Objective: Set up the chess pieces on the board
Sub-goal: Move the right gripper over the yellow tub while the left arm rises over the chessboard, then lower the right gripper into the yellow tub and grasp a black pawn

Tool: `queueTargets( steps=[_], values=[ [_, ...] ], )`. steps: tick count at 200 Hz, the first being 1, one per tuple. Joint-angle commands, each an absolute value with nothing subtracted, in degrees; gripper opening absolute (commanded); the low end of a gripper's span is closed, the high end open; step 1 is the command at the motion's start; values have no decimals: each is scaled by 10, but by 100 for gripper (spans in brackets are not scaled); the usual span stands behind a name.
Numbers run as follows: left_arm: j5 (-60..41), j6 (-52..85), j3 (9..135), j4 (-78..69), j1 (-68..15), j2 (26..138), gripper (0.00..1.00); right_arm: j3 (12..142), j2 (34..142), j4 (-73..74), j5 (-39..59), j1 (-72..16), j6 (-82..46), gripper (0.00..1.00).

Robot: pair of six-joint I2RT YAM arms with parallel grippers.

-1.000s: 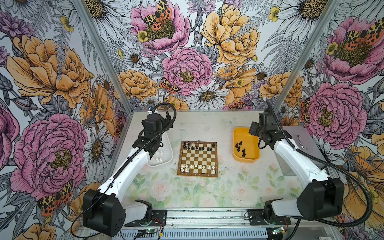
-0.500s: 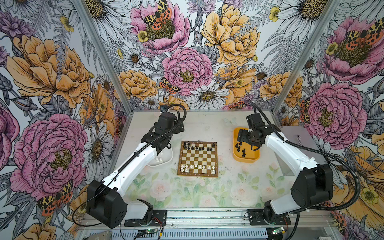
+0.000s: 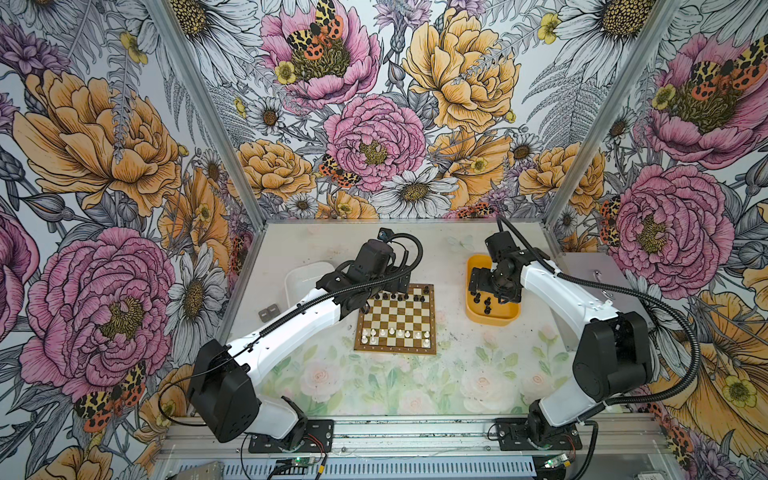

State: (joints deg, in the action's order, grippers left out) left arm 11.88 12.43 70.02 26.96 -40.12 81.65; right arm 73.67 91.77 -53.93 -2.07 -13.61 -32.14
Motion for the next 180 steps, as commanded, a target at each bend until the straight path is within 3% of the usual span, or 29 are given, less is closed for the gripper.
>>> queueTargets(
  steps=[1,9,33,39,45,53,68,87,91,127,144,180],
  values=[
    [105,102,731,266,-402,811,99,776,934,-552,-33,-141,-315,100],
    [105,100,732,265,-402,811,99,784,940,-556,-40,-142,-314,93],
    [104,97,735,263,-401,811,99,795,949,-560,-44,-143,-311,25],
    [104,97,737,262,-402,811,99,796,952,-560,-41,-142,-312,18],
    [105,95,738,261,-402,811,99,797,955,-561,-40,-142,-313,20],
    [105,93,740,263,-402,811,99,800,959,-560,-33,-142,-311,33],
    [106,91,743,261,-401,810,99,804,966,-561,-34,-143,-310,49],
    [106,88,746,261,-401,811,99,807,966,-563,-40,-143,-310,96],
    [106,87,747,260,-401,811,99,807,964,-563,-40,-144,-310,99],
    [105,86,753,256,-401,817,99,808,965,-567,-52,-144,-301,98],
    [104,86,754,256,-401,822,99,812,972,-567,-47,-144,-300,73],
    [103,89,761,256,-402,826,99,813,982,-566,-40,-143,-303,43]
  ],
)
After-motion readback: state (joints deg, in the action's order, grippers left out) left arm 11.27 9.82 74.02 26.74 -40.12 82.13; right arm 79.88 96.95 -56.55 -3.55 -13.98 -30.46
